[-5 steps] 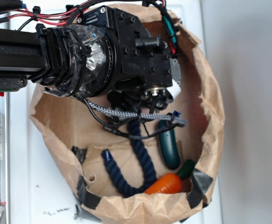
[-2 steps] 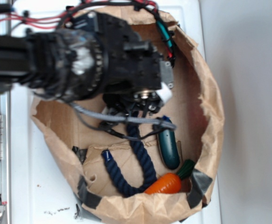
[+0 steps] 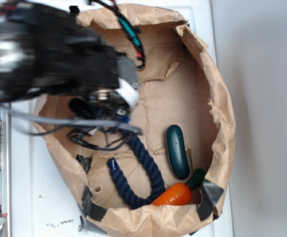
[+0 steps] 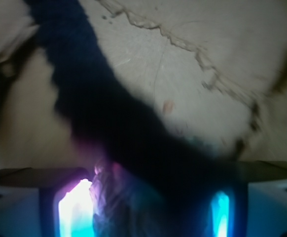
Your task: Grab the white paper.
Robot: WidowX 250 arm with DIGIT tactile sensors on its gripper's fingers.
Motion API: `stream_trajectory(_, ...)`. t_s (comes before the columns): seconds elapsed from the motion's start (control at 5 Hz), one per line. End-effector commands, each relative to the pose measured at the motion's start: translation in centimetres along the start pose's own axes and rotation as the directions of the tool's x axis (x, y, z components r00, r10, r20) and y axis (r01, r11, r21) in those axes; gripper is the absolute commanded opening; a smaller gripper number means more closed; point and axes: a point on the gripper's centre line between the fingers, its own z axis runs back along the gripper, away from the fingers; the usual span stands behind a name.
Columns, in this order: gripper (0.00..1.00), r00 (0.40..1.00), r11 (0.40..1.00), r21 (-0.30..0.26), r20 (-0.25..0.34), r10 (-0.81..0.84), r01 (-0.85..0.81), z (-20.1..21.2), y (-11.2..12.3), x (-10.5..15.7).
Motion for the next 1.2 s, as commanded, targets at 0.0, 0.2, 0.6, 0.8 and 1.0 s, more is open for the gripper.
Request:
stream_trajectory(0.0,0.0,0.963,0.973,-0.098,0.156,0.22,-0.207,15.3,3.1,8.5)
stream_trajectory(0.2,0.0,0.957,0.968,-0.095,0.158,0.244,-0.231,17.2,3.0,9.3)
stream_trajectory(0.6,0.0,0.949,0.963,-0.112,0.177,0.262,-0.245,20.5,2.5,10.2)
stream_trajectory(0.8,0.0,0.966,0.967,-0.156,0.133,0.223,-0.202,21.6,1.4,9.2)
stream_trajectory(1.0,0.0,0.988,0.974,-0.19,0.06,0.139,-0.126,22.6,-1.1,6.2)
